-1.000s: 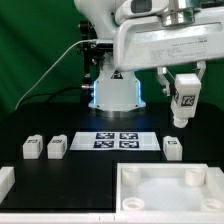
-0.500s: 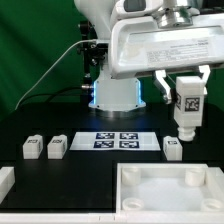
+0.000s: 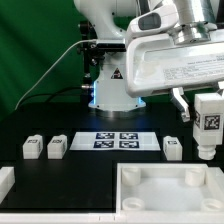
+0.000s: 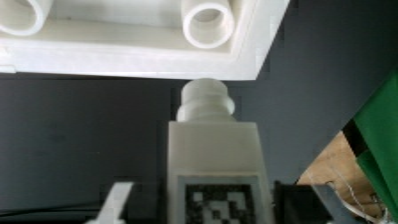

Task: Assemble one leg

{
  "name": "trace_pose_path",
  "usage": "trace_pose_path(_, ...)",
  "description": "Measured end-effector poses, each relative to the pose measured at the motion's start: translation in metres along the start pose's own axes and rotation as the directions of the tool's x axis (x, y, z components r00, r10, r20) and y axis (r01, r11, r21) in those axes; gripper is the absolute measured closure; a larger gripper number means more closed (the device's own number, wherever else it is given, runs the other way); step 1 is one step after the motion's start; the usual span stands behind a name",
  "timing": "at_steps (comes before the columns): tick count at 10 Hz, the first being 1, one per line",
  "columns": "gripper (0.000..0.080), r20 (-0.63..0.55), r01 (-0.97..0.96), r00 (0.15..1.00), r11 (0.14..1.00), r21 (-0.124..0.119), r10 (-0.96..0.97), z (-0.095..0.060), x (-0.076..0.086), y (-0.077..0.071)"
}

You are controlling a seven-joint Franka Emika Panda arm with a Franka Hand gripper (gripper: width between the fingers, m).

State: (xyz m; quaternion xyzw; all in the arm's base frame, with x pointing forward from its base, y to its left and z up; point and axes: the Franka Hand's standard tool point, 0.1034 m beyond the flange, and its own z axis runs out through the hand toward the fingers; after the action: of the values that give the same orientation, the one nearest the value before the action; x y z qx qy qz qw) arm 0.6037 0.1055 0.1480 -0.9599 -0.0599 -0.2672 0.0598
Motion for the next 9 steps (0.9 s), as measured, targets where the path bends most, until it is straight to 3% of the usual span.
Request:
trace_pose_path(1, 0.0511, -0.008, 0.000, 1.000, 1.000, -0.003, 0.000, 0.002, -0.002, 0.000)
trace_pose_path(3, 0.0511, -0.026, -0.003, 1.000, 1.000, -0.008, 0.003, 0.029, -0.014, -0.001)
trace_pose_path(4, 0.0511, -0.033, -0.011, 0.999, 1.000, -0.012, 0.011, 0.037, -0.007, 0.005)
trace_pose_path(7, 0.0511, -0.028, -0.022, 0.999, 1.000, -0.011, 0.021, 0.051, -0.007, 0.008)
trace_pose_path(9, 0.0511, -0.014, -0.020, 1.000, 1.000, -0.004, 0.020, 0.061, -0.015, 0.003)
